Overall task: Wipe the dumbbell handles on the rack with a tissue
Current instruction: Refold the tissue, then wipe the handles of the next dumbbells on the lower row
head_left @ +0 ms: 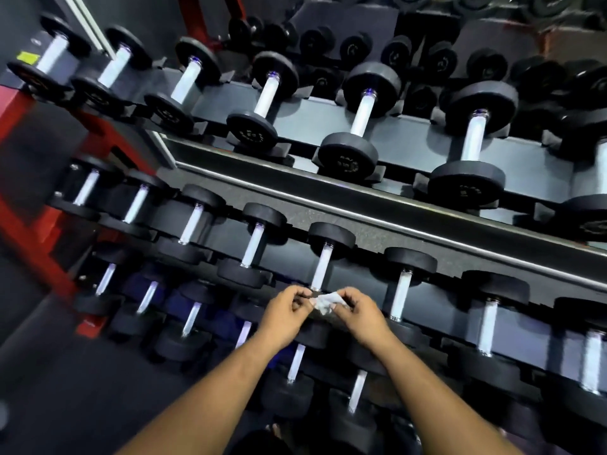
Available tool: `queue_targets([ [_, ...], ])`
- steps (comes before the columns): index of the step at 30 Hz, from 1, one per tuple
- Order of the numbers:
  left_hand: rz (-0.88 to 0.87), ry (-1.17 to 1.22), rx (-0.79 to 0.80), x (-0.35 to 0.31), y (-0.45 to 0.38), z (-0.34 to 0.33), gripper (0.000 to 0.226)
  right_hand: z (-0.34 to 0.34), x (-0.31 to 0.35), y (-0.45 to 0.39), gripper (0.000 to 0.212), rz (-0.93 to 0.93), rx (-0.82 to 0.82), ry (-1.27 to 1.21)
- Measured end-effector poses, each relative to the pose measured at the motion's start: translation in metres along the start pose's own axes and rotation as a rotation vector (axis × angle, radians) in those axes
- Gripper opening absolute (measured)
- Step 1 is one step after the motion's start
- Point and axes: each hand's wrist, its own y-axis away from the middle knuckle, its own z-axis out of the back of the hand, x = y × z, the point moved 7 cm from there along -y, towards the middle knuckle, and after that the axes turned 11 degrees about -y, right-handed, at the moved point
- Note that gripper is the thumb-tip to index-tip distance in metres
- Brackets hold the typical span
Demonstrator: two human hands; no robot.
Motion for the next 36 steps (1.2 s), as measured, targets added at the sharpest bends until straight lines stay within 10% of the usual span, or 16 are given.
queue_targets([
  [18, 0.193, -0.348, 0.157, 0.092, -0.109, -0.096, 0.121, -0.039, -0.067, -0.155, 0.050, 0.348, 0.100, 0.778],
  [27, 0.173, -0.385, 0.198, 0.098, -0.120, -0.109, 0.129, -0.075, -0.121, -0.162, 0.064, 0.583, 0.664, 1.320],
  [33, 0.188, -0.389, 0.319, 0.100, -0.126, -0.109, 0.129, -0.049, -0.105, -0.194, 0.071, 0.468, 0.380, 1.373],
  [36, 0.196, -0.391, 0.317, 0.102, -0.125, -0.110, 0.129, -0.066, -0.123, -0.167, 0.071, 0.567, 0.573, 1.340],
])
